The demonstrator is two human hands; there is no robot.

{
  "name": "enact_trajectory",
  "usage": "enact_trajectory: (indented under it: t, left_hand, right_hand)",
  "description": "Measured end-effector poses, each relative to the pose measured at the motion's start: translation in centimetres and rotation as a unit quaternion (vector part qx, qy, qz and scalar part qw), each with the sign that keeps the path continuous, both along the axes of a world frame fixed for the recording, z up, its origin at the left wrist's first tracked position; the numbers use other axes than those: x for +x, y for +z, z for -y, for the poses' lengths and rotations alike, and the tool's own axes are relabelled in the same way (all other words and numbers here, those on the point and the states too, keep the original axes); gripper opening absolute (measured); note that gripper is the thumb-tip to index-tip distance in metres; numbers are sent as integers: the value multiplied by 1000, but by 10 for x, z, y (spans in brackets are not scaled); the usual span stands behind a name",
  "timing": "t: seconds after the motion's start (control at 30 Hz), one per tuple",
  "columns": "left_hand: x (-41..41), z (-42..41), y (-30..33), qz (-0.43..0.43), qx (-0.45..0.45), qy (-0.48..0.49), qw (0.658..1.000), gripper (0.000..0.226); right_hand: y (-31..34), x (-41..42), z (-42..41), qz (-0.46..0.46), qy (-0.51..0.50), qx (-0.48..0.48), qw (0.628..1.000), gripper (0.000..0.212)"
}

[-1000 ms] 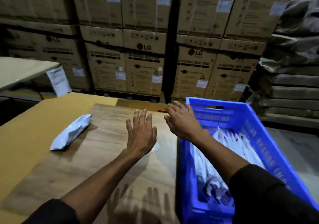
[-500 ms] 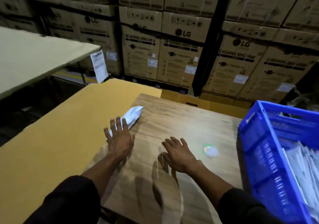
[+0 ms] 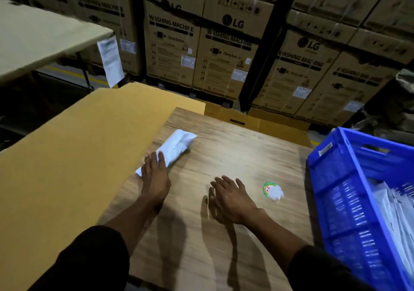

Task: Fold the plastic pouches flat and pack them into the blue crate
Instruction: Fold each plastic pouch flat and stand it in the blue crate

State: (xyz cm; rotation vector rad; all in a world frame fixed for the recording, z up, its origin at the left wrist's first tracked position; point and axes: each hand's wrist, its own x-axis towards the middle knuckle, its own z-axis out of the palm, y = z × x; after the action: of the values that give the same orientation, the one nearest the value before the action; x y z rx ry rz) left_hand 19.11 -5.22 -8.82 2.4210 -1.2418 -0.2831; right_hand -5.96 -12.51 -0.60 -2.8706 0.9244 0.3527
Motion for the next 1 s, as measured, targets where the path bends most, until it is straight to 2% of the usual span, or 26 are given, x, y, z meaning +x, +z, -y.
enact_trajectory:
  t: [0.07, 0.17, 0.27, 0.37, 0.43, 0.57, 0.6, 0.7, 0.83, 1.0]
  left_hand:
    - [-17, 0, -9, 46, 11, -102, 994, 105]
    - [-55, -3, -10, 97, 37, -232, 967, 123]
    - [-92, -3, -9, 124, 40, -345, 930, 125]
    - [-119, -5, -2, 149, 56, -414, 896, 117]
    - [-131, -8, 1, 176, 69, -426, 885, 104]
    - [-134, -12, 0, 200, 79, -438, 873, 88]
    - [-131, -14, 0, 197, 84, -441, 871, 84]
    - [-125, -14, 5, 187, 82, -446, 871, 76]
    - [-132, -14, 24, 124, 144, -423, 886, 86]
    - [-138, -24, 14, 138, 132, -408, 893, 90]
  right_hand:
    - [3, -7, 2, 33, -17, -9, 999, 78]
    - [4, -23, 4, 104, -24, -57, 993, 61]
    - [4, -47, 8, 163, -32, -113, 980, 47]
    - [-1, -74, 10, 166, -42, -125, 977, 51]
    - [-6, -92, 7, 130, -67, -102, 984, 63]
    - [-25, -120, 5, 52, -104, -6, 993, 103]
    - [-29, -124, 5, 38, -108, 11, 993, 105]
    - [-35, -124, 1, 36, -119, 42, 991, 97]
    - [-38, -120, 1, 22, -122, 51, 991, 93]
    - [-47, -125, -1, 28, -105, 36, 993, 96]
